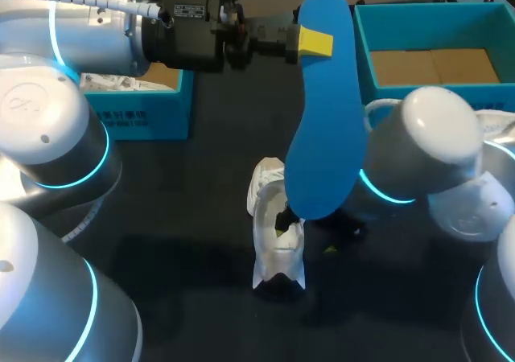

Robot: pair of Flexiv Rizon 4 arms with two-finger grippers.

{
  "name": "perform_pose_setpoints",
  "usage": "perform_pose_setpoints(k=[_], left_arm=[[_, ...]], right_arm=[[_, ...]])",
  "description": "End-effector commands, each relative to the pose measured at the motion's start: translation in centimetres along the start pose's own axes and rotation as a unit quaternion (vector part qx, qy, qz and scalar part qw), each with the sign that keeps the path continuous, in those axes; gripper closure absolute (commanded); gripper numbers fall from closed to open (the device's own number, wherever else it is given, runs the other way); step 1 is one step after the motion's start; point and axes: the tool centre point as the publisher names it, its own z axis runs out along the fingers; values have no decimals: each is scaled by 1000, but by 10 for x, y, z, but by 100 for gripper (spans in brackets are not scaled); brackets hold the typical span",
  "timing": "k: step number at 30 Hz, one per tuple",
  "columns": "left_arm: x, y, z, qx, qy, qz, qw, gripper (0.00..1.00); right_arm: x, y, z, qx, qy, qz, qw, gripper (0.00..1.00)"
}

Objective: Take the shoe out of the shoebox, open the shoe tongue, remove and reinsert the insole, then place the shoe into the shoebox

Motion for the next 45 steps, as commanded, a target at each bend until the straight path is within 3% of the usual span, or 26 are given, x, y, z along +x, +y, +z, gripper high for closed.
perform_pose_setpoints(k=[1, 5, 22, 30, 40, 45], left_arm=[[0, 1, 1, 1, -1, 0, 1000, 100], [0, 1, 1, 1, -1, 0, 1000, 100], [0, 1, 1, 1, -1, 0, 1000, 100], [0, 1, 1, 1, -1, 0, 1000, 100], [0, 1, 1, 1, -1, 0, 1000, 100], [0, 1, 1, 1, -1, 0, 1000, 100]], right_arm=[[-16, 2, -39, -12, 56, -6, 998, 0], [-7, 13, -55, -16, 79, -18, 997, 0], [-7, 13, -55, -16, 79, -18, 997, 0], [-11, 25, -82, -43, 163, -29, 985, 0], [-18, 35, -110, -28, 248, -58, 967, 0], [-19, 36, -112, -21, 245, -64, 967, 0]])
